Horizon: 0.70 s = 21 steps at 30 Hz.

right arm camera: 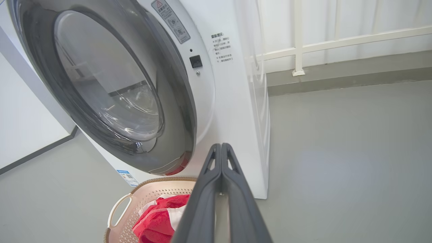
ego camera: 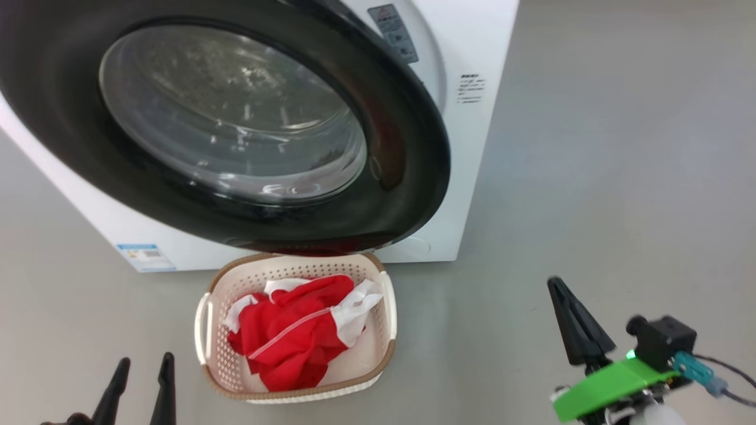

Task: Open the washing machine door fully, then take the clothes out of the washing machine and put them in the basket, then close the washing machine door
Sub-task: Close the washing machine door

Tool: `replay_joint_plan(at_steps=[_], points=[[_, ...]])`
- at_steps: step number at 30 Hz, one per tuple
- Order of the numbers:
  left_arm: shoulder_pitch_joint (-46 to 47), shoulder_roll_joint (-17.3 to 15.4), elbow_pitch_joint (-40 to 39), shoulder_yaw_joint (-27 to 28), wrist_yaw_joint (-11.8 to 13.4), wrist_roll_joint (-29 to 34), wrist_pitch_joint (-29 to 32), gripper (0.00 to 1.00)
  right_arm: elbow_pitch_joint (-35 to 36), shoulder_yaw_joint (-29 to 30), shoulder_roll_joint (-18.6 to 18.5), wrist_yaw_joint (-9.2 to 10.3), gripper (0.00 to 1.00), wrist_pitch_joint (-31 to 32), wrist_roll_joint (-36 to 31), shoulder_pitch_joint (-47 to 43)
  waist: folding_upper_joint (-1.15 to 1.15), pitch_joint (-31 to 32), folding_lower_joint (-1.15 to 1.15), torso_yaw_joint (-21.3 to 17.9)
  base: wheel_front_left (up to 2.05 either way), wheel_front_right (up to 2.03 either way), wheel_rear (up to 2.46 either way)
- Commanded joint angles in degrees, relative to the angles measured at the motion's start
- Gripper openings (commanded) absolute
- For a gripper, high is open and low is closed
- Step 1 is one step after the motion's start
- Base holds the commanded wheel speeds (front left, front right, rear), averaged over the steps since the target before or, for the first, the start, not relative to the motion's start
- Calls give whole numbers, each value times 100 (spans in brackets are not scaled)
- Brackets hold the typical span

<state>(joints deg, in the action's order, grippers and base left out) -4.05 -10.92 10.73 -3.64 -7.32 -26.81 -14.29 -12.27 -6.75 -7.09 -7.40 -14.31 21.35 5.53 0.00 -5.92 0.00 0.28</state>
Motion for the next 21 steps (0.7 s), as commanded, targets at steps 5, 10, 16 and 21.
replay_joint_plan(at_steps=[5,10,16,21], points=[[387,-65,-165,39,-17,-30,-71,100,-74,-375,84,-9,0,-69,18,672,0,-290,0,343,0,0,0],[569,-58,-162,-98,-17,-93,-71,100,-282,-506,115,-9,0,-69,38,1152,0,-502,0,585,0,0,0],[826,-23,-182,-224,-17,-171,-71,100,-530,-634,134,-9,0,-69,-12,1780,0,-847,0,811,0,0,0],[1031,-23,-186,-314,-17,-238,-71,100,-714,-639,173,-9,0,-69,-26,2263,0,-1125,0,937,0,0,0]])
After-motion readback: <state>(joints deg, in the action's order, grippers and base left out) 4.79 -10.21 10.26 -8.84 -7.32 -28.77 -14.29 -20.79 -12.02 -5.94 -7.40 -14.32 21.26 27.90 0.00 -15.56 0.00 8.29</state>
